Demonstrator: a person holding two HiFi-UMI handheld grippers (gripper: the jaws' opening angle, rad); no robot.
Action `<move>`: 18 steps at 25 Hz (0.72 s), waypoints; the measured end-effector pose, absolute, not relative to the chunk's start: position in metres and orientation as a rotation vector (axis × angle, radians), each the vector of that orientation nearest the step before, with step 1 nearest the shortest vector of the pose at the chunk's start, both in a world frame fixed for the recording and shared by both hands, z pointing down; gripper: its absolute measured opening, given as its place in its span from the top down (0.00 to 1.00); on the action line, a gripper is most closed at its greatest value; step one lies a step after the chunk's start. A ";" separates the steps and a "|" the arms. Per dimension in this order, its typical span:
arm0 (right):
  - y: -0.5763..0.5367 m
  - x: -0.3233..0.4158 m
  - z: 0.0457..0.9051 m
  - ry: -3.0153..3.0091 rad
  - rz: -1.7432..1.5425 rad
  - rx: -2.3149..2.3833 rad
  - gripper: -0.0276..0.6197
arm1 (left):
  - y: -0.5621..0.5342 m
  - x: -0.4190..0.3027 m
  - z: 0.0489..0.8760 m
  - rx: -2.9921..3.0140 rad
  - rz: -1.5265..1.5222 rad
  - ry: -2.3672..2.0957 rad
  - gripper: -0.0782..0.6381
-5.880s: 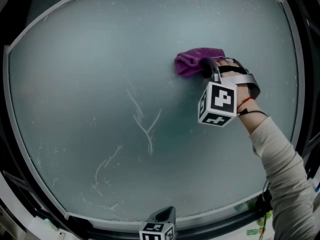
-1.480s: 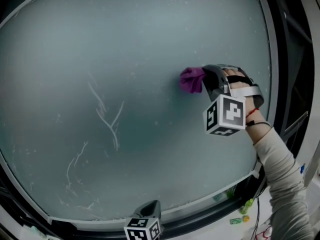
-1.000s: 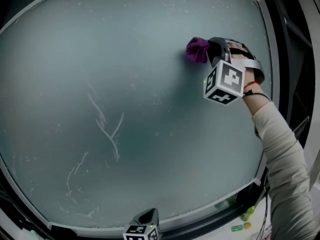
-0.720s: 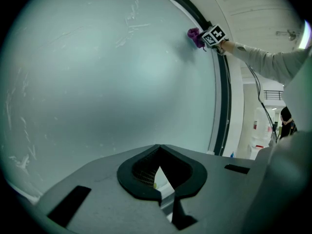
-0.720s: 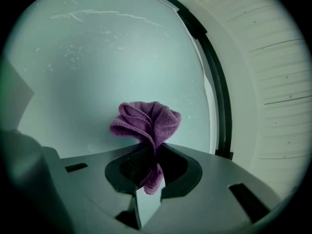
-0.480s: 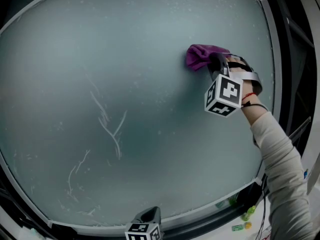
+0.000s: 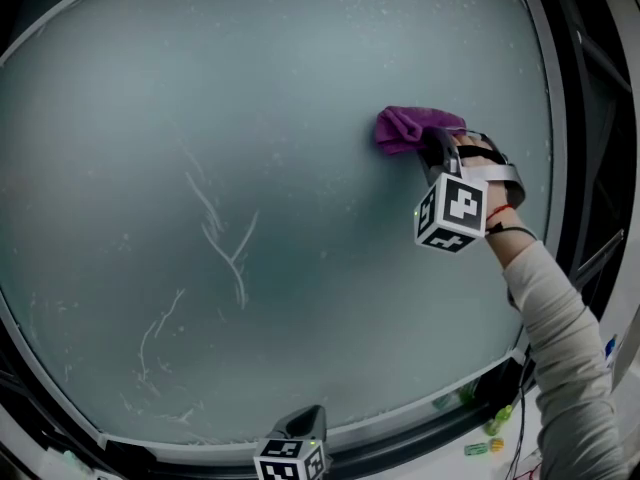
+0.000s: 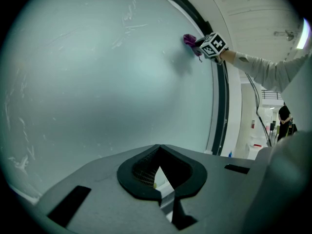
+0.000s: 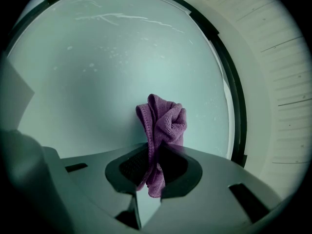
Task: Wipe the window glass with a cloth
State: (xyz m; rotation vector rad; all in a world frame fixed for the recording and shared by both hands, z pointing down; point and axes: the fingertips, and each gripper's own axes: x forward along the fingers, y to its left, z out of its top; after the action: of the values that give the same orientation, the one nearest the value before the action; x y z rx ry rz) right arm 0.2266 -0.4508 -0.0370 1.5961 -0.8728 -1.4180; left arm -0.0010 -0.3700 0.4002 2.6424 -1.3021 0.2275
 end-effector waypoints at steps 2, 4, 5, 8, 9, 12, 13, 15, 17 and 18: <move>-0.451 0.224 -0.024 -0.883 -1.415 1.578 0.88 | -0.370 -0.002 0.400 2.642 0.224 -1.302 0.88; -0.451 0.221 -0.009 -0.898 -1.410 1.561 0.88 | -0.369 -0.002 0.400 2.643 0.222 -1.299 0.88; -0.451 0.220 -0.001 -0.906 -1.407 1.552 0.88 | -0.368 -0.001 0.400 2.645 0.223 -1.298 0.88; -0.451 0.217 0.022 -0.920 -1.398 1.524 0.88 | -0.368 -0.001 0.402 2.653 0.230 -1.295 0.88; -0.451 0.217 0.030 -0.925 -1.392 1.515 0.88 | -0.368 -0.001 0.403 2.658 0.231 -1.291 0.88; -0.452 0.215 0.052 -0.960 -1.367 1.499 0.88 | -0.367 -0.001 0.402 2.669 0.233 -1.282 0.88; -0.452 0.214 0.060 -0.970 -1.360 1.494 0.88 | -0.366 -0.001 0.401 2.671 0.234 -1.280 0.88; -0.452 0.214 0.076 -0.985 -1.346 1.481 0.88 | -0.364 -0.001 0.400 2.672 0.231 -1.277 0.88; -0.452 0.214 0.093 -1.000 -1.331 1.467 0.88 | -0.363 -0.002 0.400 2.671 0.226 -1.275 0.88; -0.452 0.213 0.102 -1.007 -1.323 1.459 0.88 | -0.363 -0.002 0.401 2.670 0.226 -1.274 0.88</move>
State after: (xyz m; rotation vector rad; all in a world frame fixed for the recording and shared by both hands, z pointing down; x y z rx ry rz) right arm 0.2134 -0.4521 0.1024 1.4591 -1.0069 -1.3229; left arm -0.0022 -0.3630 0.4007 2.6703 -1.2741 0.2263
